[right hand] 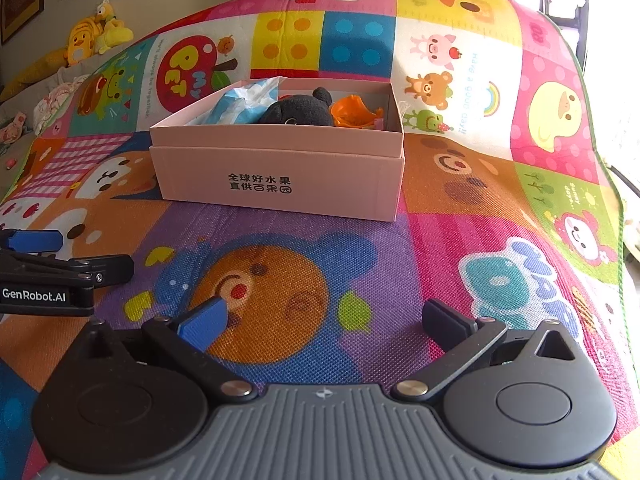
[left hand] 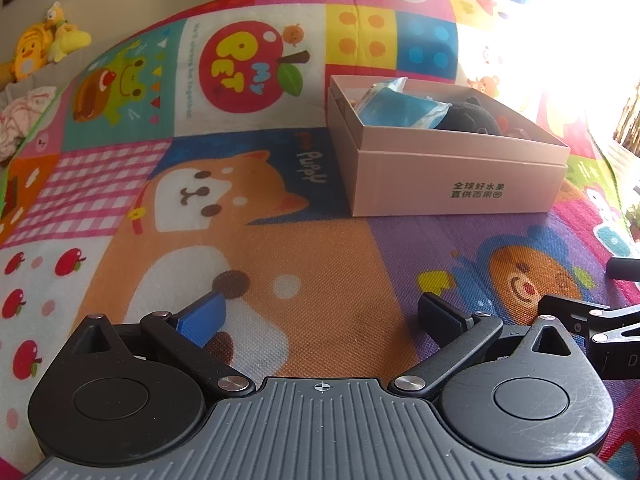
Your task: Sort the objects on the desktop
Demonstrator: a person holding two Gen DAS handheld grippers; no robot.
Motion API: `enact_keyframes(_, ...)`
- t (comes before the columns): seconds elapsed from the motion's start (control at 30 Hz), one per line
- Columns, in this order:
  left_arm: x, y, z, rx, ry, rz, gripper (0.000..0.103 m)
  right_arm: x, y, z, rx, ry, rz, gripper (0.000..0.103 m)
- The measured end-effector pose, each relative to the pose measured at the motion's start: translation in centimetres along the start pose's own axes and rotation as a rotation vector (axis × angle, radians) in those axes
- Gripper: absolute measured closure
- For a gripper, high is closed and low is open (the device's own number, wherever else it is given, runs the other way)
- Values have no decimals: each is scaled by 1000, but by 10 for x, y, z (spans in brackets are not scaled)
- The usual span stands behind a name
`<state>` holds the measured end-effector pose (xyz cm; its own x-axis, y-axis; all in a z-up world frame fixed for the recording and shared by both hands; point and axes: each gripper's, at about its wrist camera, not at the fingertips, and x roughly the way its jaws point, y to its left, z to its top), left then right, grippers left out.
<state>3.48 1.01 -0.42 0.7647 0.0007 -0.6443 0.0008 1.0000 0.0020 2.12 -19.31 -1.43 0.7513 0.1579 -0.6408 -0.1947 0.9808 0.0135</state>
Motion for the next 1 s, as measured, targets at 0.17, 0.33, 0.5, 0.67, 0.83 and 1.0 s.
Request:
enact_keyframes(0.17, 0, -1, 0, -4, -1, -2, 0, 0, -3, 0, -4, -1, 0, 0)
enact_keyframes(0.33, 1, 1, 1, -2, -2, 3, 0, 1, -5, -1, -2, -2, 5, 0)
enact_keyframes(0.5, -3, -2, -4, -17, -6, 22, 0, 1, -4, -1, -5, -2, 3, 0)
enact_keyframes(0.67, -8, -4, -7, -33, -8, 44, 0, 2, -3, 0, -10, -1, 4, 0)
enact_keyframes(0.83, -9, -5, -9, -29, -8, 47, 0, 5, -2, 3, -19, 0, 15, 0)
enact_keyframes(1.0, -9, -7, -9, -22, -6, 52, 0, 11, 1, 8, -34, 0, 31, 0)
